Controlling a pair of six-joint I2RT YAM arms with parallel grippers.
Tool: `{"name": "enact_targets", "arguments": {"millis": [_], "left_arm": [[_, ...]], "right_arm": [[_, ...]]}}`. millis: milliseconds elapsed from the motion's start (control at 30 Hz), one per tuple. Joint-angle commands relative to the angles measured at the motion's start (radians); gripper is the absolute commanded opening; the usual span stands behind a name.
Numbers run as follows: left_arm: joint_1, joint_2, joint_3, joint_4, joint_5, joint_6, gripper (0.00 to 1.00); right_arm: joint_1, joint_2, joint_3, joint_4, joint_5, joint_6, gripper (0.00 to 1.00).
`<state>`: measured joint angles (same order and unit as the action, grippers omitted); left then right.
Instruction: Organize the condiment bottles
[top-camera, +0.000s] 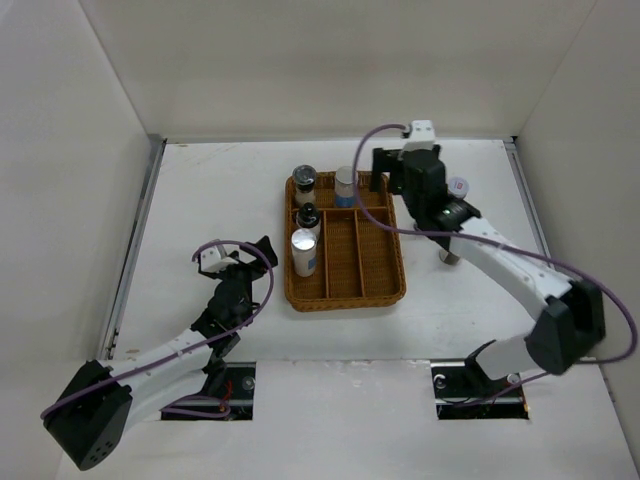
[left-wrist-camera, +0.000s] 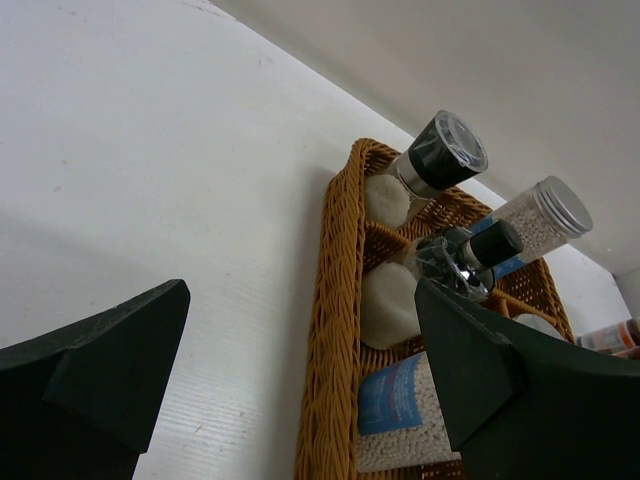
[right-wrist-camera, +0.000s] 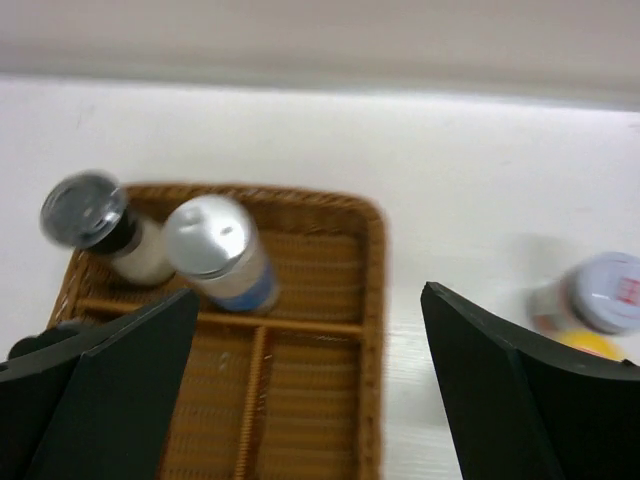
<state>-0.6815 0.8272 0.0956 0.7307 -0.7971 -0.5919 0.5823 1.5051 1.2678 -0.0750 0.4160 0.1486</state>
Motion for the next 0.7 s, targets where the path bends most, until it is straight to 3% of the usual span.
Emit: {"name": "enact_targets", "arguments": {"millis": [0, 167, 467, 667], "left_arm": [[-0.005, -0.003, 0.0, 0.055, 0.013, -0.013, 1.0], [0.006, 0.021, 0.013, 0.055, 0.032, -0.006, 1.0], [0.018, 0.039, 0.021, 0.052, 0.048, -0.002, 1.0], [0.02, 0.058, 0.023, 0.055, 0.053, -0.003, 1.0]], "right_arm": [[-0.09, -0.159, -0.135, 0.121, 0.154, 0.026, 1.0], [-0.215, -0.23, -0.248, 0.098, 0.187, 0.043, 1.0], [-0.298, -0.117, -0.252, 0.153, 0.074, 0.081, 0.99], [-0.307, -0.054, -0.258, 0.182, 0.058, 0.1, 0.86]]}}
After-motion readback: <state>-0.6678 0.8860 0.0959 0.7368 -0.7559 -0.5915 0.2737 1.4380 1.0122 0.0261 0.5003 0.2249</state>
